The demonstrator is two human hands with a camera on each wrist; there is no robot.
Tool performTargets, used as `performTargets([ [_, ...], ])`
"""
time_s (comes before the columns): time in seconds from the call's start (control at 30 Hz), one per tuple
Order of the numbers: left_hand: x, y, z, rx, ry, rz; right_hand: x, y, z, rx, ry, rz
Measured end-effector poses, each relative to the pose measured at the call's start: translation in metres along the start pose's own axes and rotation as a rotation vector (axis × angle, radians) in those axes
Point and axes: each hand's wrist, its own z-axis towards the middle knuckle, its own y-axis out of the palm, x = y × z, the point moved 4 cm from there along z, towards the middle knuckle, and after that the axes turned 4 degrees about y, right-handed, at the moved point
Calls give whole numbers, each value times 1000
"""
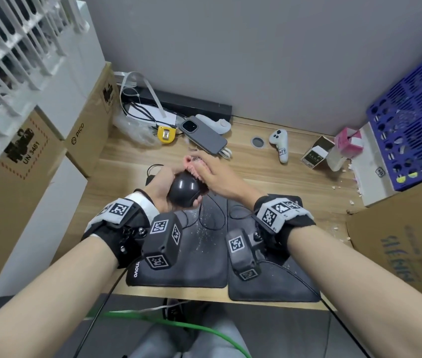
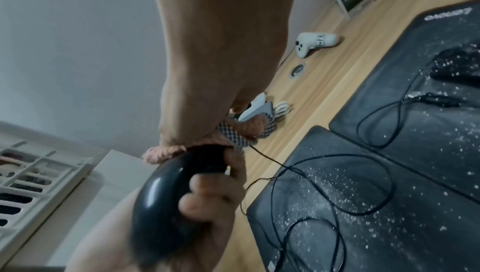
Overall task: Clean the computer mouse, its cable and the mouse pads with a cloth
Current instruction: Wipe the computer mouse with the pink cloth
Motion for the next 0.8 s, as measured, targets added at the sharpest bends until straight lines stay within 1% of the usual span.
performTargets([
  [0.03, -2, 10, 2, 2, -6, 4, -2, 1, 2, 30, 31, 22],
  [0.07, -2, 9, 4, 16, 8, -39, -7, 5, 3, 42, 41, 38],
  [0.1, -2, 10, 4, 55, 50, -87, -12, 11, 4, 31, 32, 32],
  [0.13, 0, 9, 5, 93, 101, -127, -17, 18, 3, 6, 2, 5],
  [0.2, 4, 1, 8, 165, 159, -177, -21, 27, -1, -69, -75, -70],
  [0.27, 5, 6, 8, 141, 168, -200, -17, 23, -2, -81, -95, -83],
  [0.3, 4, 13, 4, 109, 140, -184, -14, 17, 1, -57, -58, -63],
  [0.33, 1, 17, 2, 78, 104, -159, -8, 12, 6, -24, 18, -33],
  [0.37, -1, 23, 0, 20, 77, -136, -4, 7, 11, 10, 99, -4],
  [0.4, -2, 27, 0, -7, 57, -108, 0, 4, 16, 32, 162, 5],
  [0.43, -3, 27, 2, -2, 59, -88, -1, 4, 19, 36, 181, -18],
  [0.47, -4, 27, 3, 9, 66, -110, -4, 7, 18, 23, 160, -59],
  [0.53, -3, 22, 6, 67, 83, -201, -13, 16, 11, -23, 46, -123],
  [0.6, -3, 13, 13, 101, 135, -221, -20, 22, 2, -80, -49, -133],
  [0.63, -3, 11, 13, 113, 150, -213, -18, 23, 2, -109, -53, -113],
  [0.67, -5, 10, 14, 108, 140, -198, -12, 22, 5, -136, -23, -76],
  [0.7, -7, 12, 12, 66, 119, -175, -6, 19, 8, -151, 41, -22],
  [0.8, -9, 21, 6, -9, 31, -60, 8, 8, 18, -119, 230, 121],
])
